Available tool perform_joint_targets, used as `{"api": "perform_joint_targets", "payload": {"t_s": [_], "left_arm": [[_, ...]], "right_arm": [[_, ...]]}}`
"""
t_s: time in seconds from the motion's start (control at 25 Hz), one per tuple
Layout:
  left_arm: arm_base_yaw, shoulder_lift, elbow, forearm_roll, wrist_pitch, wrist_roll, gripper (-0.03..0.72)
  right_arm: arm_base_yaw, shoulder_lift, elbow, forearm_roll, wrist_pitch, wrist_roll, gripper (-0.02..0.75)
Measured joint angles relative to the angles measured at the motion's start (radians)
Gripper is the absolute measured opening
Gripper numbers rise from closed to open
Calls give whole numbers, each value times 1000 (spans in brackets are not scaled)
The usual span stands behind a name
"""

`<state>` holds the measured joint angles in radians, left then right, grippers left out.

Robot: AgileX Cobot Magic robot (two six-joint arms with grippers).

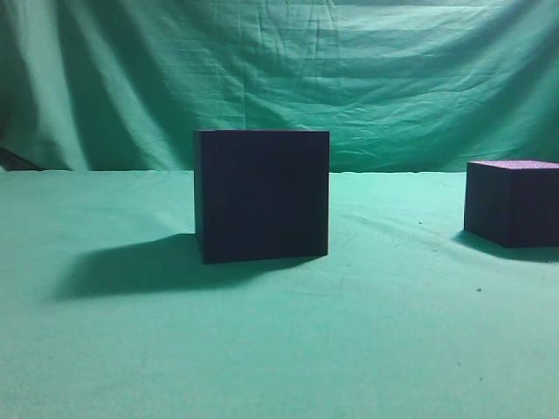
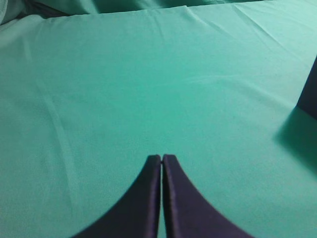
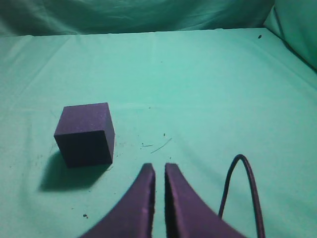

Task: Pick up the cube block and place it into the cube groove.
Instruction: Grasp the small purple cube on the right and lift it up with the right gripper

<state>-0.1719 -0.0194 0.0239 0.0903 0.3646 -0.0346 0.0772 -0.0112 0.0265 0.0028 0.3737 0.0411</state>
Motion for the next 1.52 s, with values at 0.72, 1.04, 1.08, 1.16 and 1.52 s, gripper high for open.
{"api": "perform_joint_targets", "payload": {"t_s": [0.72, 1.04, 1.08, 1.16, 1.52], "left_arm": [[0, 0, 0, 0, 0, 0, 0], [0, 0, 0, 0, 0, 0, 0], [0, 0, 0, 0, 0, 0, 0], [0, 0, 0, 0, 0, 0, 0], [0, 0, 0, 0, 0, 0, 0]], "right_arm": [[0, 0, 0, 0, 0, 0, 46], [0, 0, 2, 9, -28, 0, 46], [0, 0, 2, 22, -60, 0, 46], [0, 0, 2, 64, -148, 0, 46], [0, 24, -80, 109, -313, 31, 46]]}}
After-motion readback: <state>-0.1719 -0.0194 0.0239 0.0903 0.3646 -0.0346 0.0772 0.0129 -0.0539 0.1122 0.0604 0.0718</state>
